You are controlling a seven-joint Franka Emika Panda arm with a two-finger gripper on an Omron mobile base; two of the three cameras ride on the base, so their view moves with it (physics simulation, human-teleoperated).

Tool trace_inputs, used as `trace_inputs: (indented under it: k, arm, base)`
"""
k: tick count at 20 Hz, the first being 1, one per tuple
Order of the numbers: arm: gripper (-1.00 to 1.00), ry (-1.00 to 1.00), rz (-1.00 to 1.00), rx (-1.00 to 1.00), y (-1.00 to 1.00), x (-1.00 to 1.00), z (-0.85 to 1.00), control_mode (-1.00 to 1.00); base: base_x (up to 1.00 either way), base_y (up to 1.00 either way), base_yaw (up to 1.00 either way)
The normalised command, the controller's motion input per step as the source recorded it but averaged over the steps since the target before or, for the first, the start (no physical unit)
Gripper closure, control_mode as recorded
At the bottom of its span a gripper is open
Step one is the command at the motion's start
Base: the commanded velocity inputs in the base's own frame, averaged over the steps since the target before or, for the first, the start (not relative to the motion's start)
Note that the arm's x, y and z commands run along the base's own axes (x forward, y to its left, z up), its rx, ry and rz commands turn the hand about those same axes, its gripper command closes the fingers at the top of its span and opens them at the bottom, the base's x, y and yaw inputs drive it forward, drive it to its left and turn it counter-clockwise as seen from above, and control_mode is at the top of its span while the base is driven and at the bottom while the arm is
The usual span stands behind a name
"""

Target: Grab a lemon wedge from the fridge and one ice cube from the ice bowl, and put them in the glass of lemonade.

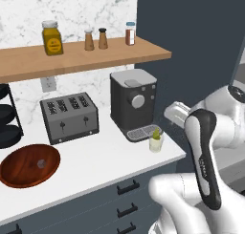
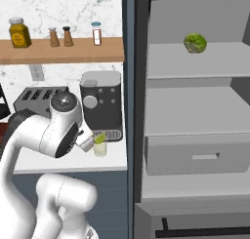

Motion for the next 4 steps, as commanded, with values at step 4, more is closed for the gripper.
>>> trace_inputs:
  k: [4]
  arm:
    - [-1.0,0.01,0.0,0.1,0.18,0.0,0.96,-1.0]
  base:
    - [0.0,0.0,0.0]
